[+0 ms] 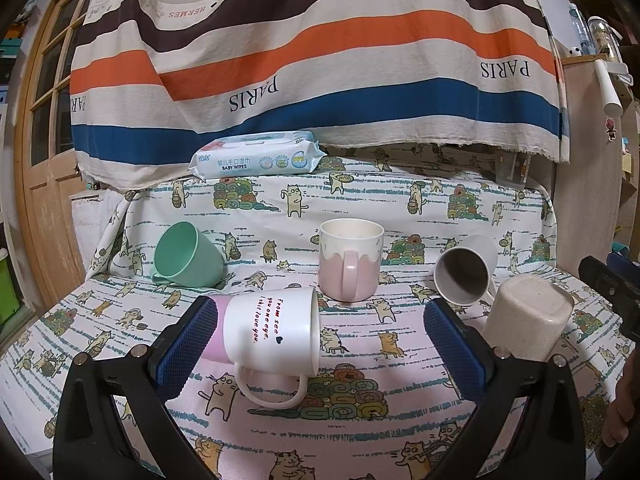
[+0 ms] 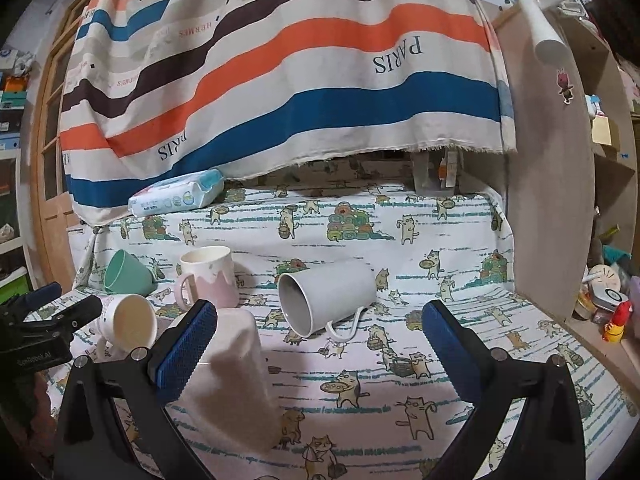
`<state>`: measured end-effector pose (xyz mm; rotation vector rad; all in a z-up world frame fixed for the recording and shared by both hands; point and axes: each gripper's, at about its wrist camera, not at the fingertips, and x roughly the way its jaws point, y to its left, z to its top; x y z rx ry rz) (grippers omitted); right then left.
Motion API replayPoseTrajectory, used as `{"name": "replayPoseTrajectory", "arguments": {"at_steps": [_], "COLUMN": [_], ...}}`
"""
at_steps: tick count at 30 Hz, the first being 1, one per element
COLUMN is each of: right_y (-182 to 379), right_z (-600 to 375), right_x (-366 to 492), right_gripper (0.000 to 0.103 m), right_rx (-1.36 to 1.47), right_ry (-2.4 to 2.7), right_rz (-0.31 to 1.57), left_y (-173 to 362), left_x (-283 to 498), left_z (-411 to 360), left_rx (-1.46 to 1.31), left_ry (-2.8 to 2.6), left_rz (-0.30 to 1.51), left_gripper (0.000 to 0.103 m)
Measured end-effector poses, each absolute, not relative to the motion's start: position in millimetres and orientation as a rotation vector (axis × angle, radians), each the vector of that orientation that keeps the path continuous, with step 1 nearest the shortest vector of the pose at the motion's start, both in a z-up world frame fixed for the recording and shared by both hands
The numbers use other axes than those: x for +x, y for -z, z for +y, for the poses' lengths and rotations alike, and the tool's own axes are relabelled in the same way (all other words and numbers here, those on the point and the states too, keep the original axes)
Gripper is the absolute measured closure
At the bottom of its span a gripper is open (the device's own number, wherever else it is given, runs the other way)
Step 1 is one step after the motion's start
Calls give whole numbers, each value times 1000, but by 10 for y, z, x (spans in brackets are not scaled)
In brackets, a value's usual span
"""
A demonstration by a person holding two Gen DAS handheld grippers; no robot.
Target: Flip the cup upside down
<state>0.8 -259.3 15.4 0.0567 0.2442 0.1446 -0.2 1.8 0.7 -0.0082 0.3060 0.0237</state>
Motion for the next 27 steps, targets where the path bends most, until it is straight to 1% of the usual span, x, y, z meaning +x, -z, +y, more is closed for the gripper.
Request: {"name": "replayPoseTrajectory", "arguments": {"at_steps": [9, 27], "right_y": [-115, -107], "right_z": [-2575, -2450], "right_x": [75, 66], "right_gripper": [0, 0], "right_rx": [48, -17], "right_ry": [-130, -131], "right_rz": [303, 305], "left_y": [-5, 8], "left_x": [7, -4], "left_z": [52, 96], "left_rx": [-15, -42], "left_ry": [-29, -59], "left_rz": [312, 317], "left_gripper": [0, 0]}}
